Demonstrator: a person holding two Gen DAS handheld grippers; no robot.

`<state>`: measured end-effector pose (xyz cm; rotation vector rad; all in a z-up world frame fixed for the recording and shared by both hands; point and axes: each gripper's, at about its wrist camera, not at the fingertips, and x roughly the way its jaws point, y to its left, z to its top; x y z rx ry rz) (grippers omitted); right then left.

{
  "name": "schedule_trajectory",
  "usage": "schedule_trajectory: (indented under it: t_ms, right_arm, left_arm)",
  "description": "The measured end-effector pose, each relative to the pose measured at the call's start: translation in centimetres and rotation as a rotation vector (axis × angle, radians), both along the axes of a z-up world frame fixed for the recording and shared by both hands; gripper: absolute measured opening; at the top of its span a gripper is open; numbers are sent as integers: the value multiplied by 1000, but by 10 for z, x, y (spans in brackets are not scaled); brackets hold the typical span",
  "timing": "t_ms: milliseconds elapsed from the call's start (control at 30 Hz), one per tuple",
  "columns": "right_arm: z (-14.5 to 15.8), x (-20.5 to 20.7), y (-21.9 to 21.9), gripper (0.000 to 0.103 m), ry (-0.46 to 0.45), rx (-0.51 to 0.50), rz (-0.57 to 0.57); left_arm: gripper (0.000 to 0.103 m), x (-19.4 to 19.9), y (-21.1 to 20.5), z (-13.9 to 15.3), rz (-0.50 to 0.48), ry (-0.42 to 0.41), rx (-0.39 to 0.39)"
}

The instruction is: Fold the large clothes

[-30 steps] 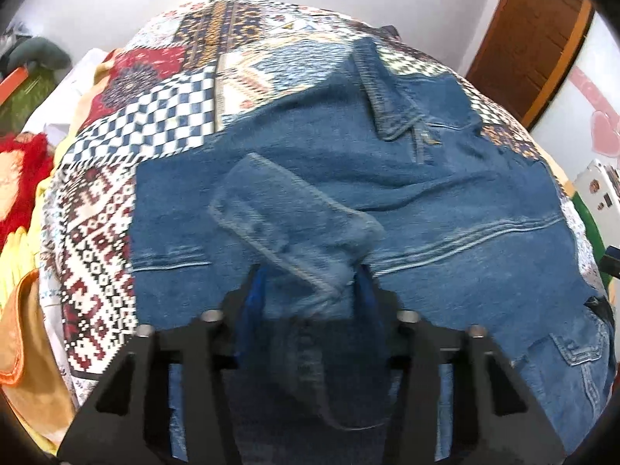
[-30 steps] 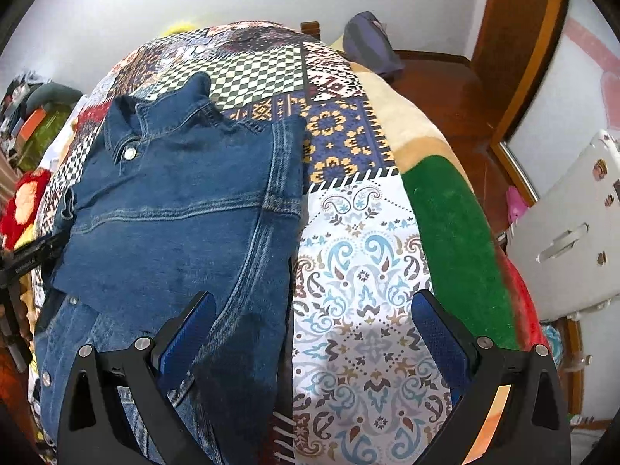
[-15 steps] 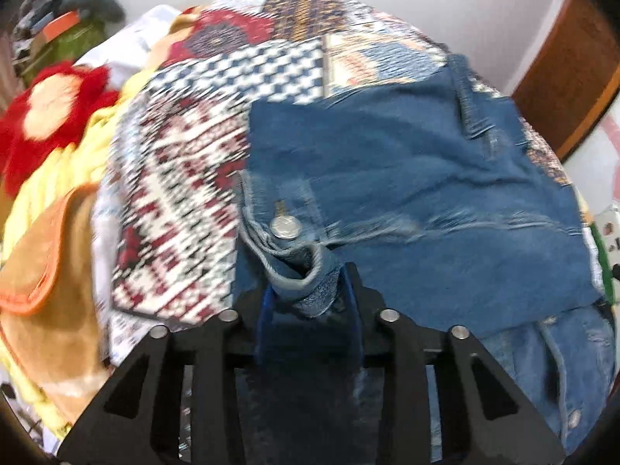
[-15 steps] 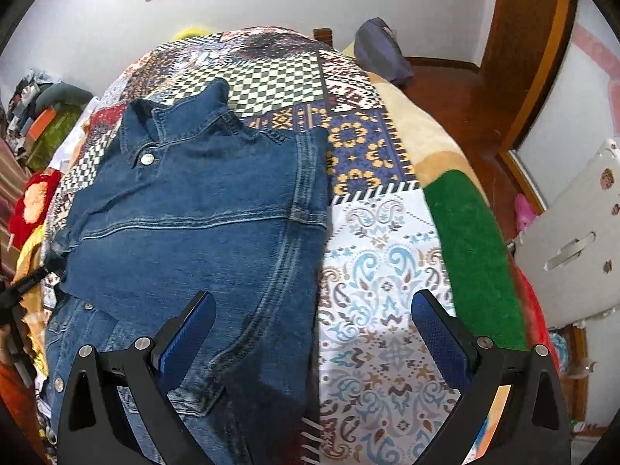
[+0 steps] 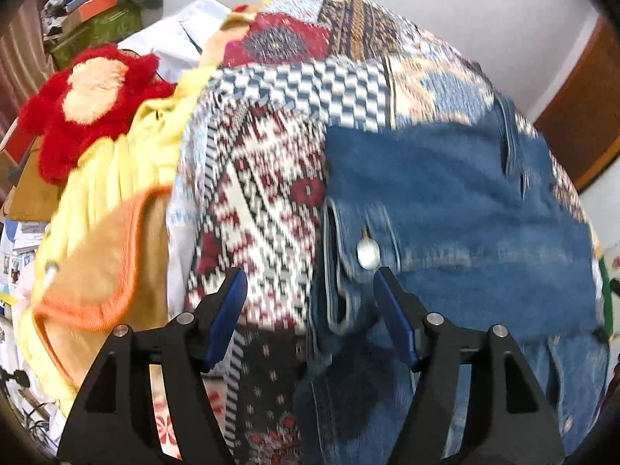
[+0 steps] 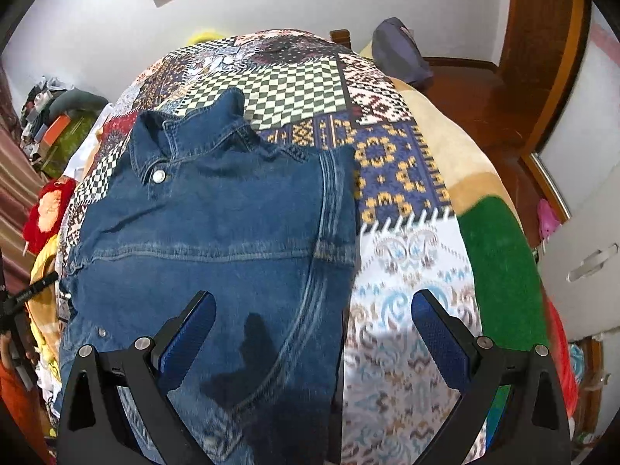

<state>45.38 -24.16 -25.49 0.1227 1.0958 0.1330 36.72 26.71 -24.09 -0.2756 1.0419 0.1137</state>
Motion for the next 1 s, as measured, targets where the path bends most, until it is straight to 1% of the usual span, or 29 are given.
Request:
schedule_trajectory:
  t_ms: [100,233,267,333,400,467,500,533,567,633,667,700,733,767,800,833,867,900,933,967,1000]
  right_arm:
    - [-1,17,-1,100,0,10,14]
    - [-13,44,-8,101,39,58,5]
    - [-18,51,-10,100,59,76,6]
    - [-29,67,-16,96,93,115,-7]
    - [-41,81,-22,84,130,143,-20]
    - [-50,93,-26,79,170,173,-28]
    - [-54,99,-27,78,187,192,-32]
    - [-56,104,-28,78,191,201,-33]
    - [-56,107,-27,75,188,205,-29]
    - [-56,112,-23,58,182,208,0]
    - [-58,114,-19,44,191,222,22]
    - [-61,116,-15,43,200,223,31]
    - [-62,116,-13,42,195,208,35]
    - [-62,117,-9,36,186,189,46]
    - [-62,118,-4,28,173,161,67]
    - [-61,117,0,23,164,148,87]
    - [-60,117,2,19,151,147,106]
    - [-58,118,4,18,137,140,114]
    - [-56,119,5,17,128,132,120]
    - [-54,122,7,16,117,125,128]
    - [-49,125,9,15,99,111,136]
  left_arm:
    - [67,22,8,0,5,-1,-29]
    - [67,55,9,-15,-22,43,-61]
    - [67,62,9,-20,-28,55,-87]
    - [67,79,10,-33,-36,81,-166]
    - [67,91,12,-42,-27,92,-204]
    - [67,105,18,-53,-26,103,-244]
    - [67,109,20,-58,-24,111,-263]
    - [67,114,24,-64,-13,114,-300]
    - [67,118,28,-69,-2,113,-343]
    - [67,124,33,-72,8,101,-386]
    - [59,125,35,-72,11,87,-393]
    - [46,128,35,-70,10,73,-402]
    - [40,130,35,-70,3,70,-423]
    - [38,131,33,-71,1,72,-432]
    - [36,132,31,-70,1,71,-418]
    - [33,132,29,-69,-5,70,-406]
    - [26,132,27,-68,-9,65,-392]
    - [20,130,25,-66,-5,57,-384]
    - [17,127,25,-62,2,44,-382]
    - [12,124,25,-58,5,30,-371]
    - [9,123,25,-55,5,23,-353]
